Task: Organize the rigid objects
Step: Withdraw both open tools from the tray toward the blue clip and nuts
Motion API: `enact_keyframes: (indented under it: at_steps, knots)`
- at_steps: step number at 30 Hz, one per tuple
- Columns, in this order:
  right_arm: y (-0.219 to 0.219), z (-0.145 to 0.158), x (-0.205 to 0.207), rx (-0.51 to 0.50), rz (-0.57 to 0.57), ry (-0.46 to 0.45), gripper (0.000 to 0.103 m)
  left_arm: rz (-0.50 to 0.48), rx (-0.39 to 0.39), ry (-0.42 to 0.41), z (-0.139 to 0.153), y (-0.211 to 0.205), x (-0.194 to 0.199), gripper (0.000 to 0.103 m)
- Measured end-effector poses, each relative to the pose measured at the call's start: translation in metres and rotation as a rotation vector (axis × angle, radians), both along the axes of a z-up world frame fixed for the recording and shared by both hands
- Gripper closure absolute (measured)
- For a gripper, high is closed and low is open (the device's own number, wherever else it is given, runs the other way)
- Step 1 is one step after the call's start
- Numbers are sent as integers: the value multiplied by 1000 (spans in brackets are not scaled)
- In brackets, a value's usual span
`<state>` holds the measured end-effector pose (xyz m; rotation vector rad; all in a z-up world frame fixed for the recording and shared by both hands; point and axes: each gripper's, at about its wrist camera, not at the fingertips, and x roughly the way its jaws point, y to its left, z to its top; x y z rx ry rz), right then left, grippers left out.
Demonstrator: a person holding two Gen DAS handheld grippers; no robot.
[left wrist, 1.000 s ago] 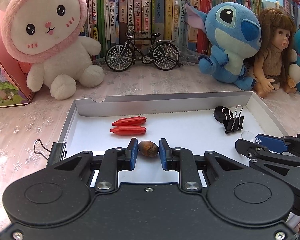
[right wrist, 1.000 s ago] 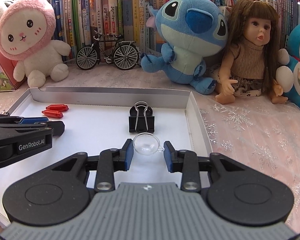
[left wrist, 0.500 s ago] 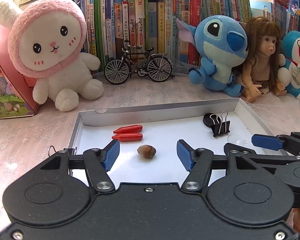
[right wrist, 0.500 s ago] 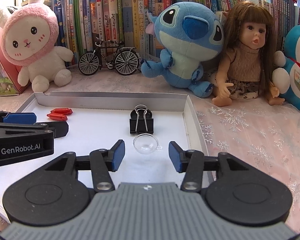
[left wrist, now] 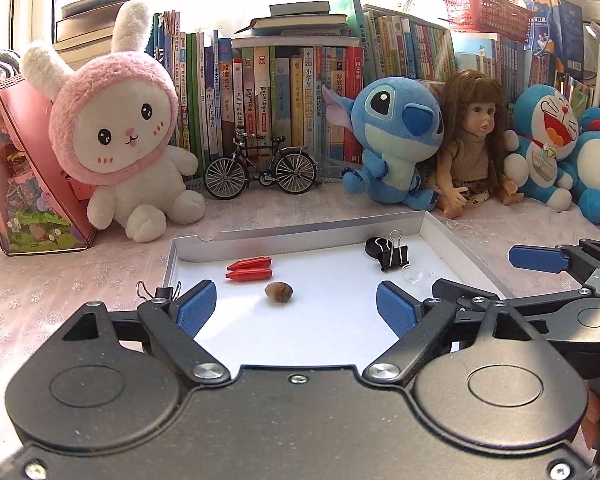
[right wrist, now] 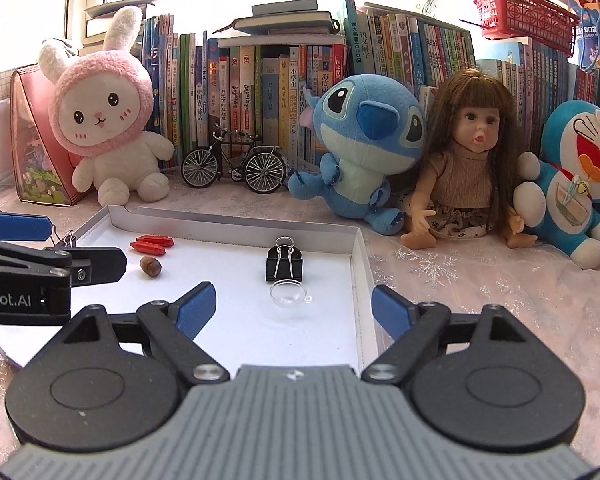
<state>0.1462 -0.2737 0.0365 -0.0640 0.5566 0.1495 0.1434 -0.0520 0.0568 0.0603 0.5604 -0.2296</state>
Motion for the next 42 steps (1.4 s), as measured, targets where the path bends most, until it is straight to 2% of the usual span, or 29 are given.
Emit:
enact_keyframes:
  at_steps: [10, 25, 32, 36, 38, 40, 42]
  knots:
    - [-5, 7, -45, -25, 31, -60, 0, -17, -21, -8, 1, 16, -45, 15]
    - [-15, -2, -107, -25, 30, -103, 0, 0, -17, -32, -20, 40, -107, 15]
    - [-18, -8, -131, -65, 27, -111, 0, 9, -35, -13, -31, 52, -129, 15]
    - [-19, -13, -143, -76, 24, -102, 0, -11, -11, 3, -38, 55, -140, 15]
    - [-20, -17, -148, -87, 27, -95, 0, -18, 19, 15, -45, 56, -144, 18]
    - [-21, -20, -151, -93, 24, -84, 0, -17, 36, 39, -51, 57, -142, 26]
    - [-23, -22, -153, -87, 18, -71, 0, -13, 24, 60, -53, 59, -141, 29]
